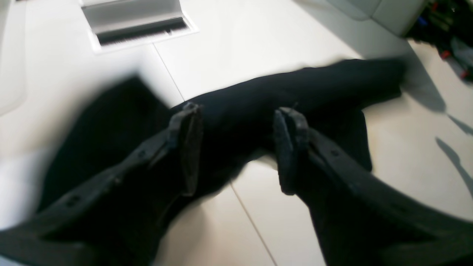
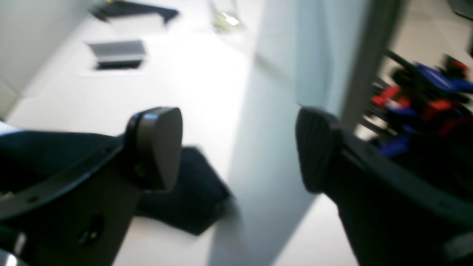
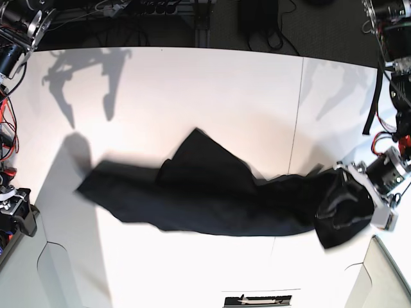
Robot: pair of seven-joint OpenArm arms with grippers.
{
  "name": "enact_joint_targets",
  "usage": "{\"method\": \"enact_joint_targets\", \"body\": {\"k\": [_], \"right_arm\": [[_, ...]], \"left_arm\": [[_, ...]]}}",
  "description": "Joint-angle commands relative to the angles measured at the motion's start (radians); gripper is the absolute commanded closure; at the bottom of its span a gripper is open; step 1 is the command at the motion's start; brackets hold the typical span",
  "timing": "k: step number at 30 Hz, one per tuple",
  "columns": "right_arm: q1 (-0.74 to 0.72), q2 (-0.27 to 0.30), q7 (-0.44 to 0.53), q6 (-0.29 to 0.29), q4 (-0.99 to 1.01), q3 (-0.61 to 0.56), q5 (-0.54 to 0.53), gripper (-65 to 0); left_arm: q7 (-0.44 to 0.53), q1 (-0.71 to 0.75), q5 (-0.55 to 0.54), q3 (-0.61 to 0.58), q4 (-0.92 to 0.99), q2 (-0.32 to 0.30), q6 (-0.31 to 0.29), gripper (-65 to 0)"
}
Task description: Layout the t-shirt on the table in an organized manner, then fold the t-shirt properly
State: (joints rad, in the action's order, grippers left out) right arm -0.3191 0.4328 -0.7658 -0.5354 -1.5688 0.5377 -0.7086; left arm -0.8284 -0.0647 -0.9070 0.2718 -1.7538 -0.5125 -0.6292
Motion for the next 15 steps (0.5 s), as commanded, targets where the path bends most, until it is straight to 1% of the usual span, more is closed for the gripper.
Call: {"method": "enact_joint_targets", "body": {"k": [1,2,4,7,10,13,15], "right_arm": [[0.003,0.008,0.02,-0.004,-0.011,0.005,-0.018,-45.3],[0.018,-0.007,0.016,-0.004,-0.011,0.005,-0.018,-45.3],[0.053,-0.043,0.005,-0.011,-0.011,0.002,-0.021,-45.3],[0.122,-0.104,0.006,-0.013,-0.011,-0.017,-0.025,-45.3],[0.195,-0.158,0.01,-0.02,-0.011,-0.061,-0.024,-45.3],[0.246,-0.206,0.056,-0.022,-0.011,-0.129,0.008,-45.3],[0.266,-0.24,0.097,-0.021,-0.011,-0.181,0.044,-45.3]], "left_arm": [[0.014,0.014,-0.027,0.005,-0.014,-0.014,-0.004,-33.6],[0.014,0.042,-0.036,0.005,-0.014,-0.013,-0.01,-33.6],[0.015,0.096,-0.055,0.005,-0.014,-0.012,-0.044,-33.6],[0.016,0.159,-0.055,0.005,-0.014,0.0,-0.049,-33.6],[0.016,0.2,-0.054,0.005,-0.014,0.026,-0.049,-33.6],[0.016,0.211,-0.044,0.005,-0.014,0.06,-0.049,-33.6],[0.017,0.213,-0.008,0.005,-0.014,0.076,-0.049,-33.6]]}}
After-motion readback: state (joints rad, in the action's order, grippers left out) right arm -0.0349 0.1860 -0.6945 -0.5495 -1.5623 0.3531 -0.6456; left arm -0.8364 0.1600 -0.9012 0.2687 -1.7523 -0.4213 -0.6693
